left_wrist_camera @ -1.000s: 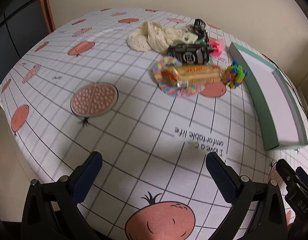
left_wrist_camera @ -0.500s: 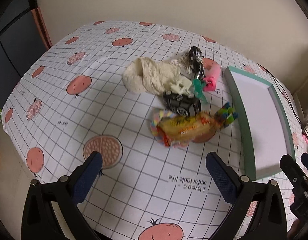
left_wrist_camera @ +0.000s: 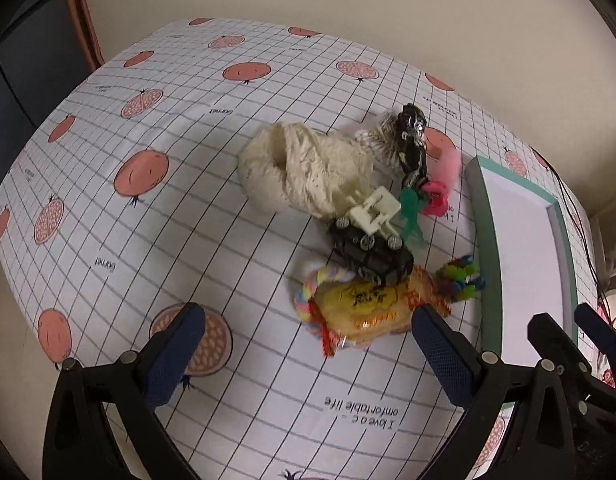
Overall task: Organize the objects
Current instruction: 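Move both tools toward the pile of toys beside the tray, then grasp the colourful block toy with the right gripper while the left gripper grasps the black toy car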
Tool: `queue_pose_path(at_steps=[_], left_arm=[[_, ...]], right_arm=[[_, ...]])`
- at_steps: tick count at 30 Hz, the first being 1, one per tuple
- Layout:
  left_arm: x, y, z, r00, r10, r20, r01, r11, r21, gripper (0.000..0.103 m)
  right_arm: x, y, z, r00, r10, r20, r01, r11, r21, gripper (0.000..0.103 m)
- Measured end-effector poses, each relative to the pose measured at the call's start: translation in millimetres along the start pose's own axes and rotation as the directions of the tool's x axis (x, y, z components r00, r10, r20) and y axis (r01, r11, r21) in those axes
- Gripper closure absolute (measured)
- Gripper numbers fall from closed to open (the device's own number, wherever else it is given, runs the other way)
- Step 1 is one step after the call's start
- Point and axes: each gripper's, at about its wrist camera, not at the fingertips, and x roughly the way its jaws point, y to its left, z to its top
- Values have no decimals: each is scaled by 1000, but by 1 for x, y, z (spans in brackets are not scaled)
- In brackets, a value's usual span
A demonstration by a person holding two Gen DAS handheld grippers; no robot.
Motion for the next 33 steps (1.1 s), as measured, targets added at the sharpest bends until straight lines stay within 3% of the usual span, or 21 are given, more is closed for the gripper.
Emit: queue_pose_path(at_steps=[8, 21, 33], left_arm=[[18, 1, 26, 999, 31, -14, -32, 999, -29, 0], [38, -3, 30, 999, -49, -5, 49, 995, -92, 3], [47, -9, 33, 996, -84, -9, 83, 992, -95, 13]], right_arm=[[30, 5, 21, 999, 27, -41, -28, 999, -29, 26], [69, 23, 17, 989, 94, -117, -100, 994, -50, 45], [89, 22, 11, 983, 90, -157, -97, 995, -37, 50]])
